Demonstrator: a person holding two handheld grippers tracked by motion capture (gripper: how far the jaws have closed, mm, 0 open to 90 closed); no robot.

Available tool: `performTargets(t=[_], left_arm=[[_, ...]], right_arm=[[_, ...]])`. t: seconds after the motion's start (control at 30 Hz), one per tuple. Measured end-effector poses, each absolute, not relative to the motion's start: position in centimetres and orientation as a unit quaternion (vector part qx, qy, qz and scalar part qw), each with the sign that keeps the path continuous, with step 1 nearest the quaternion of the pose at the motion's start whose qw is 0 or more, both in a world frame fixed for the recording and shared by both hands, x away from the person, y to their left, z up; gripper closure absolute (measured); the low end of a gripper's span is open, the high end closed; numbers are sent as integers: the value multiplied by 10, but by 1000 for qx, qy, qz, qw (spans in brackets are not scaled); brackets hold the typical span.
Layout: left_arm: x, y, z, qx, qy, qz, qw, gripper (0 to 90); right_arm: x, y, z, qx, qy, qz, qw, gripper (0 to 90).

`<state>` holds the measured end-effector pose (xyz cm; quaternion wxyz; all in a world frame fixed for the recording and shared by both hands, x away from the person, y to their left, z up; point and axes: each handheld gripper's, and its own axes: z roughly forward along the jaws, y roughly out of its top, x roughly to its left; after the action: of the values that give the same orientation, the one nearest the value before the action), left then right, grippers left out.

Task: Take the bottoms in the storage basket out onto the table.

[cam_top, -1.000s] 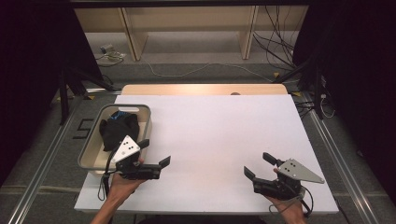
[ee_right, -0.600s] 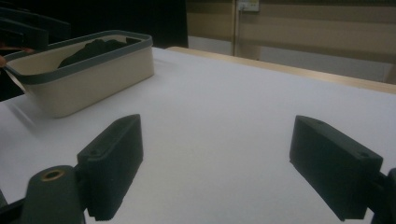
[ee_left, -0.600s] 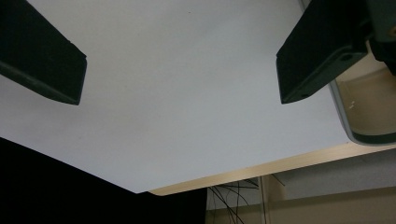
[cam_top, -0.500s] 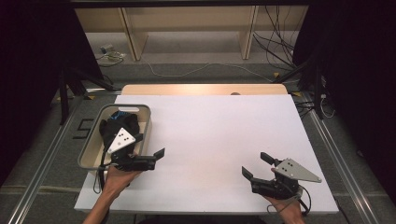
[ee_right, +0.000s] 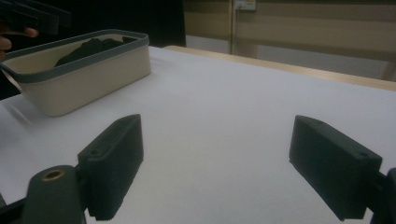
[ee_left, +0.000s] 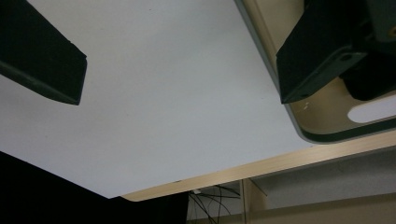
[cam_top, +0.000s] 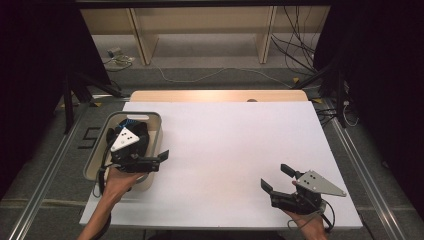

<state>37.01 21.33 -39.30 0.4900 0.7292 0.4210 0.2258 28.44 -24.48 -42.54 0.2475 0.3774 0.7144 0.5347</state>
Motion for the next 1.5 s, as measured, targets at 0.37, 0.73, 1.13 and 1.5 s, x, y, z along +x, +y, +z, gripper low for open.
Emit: performTargets(t=[0.37, 0.73, 1.13, 1.5], left_arm=[[390, 235, -383, 724, 458, 222, 465, 15], [412, 250, -389, 716, 515, 204, 426, 29], [435, 257, -388, 729, 543, 195, 368, 29], [450, 260, -394, 735, 561, 174, 338, 33]], right_arm=[[285, -244, -425, 377, 715, 533, 249, 186], [286, -245, -426, 378, 714, 534, 251, 187], [286, -244, -426, 375, 717, 531, 252, 188], [285, -243, -427, 372, 718, 529, 255, 190]])
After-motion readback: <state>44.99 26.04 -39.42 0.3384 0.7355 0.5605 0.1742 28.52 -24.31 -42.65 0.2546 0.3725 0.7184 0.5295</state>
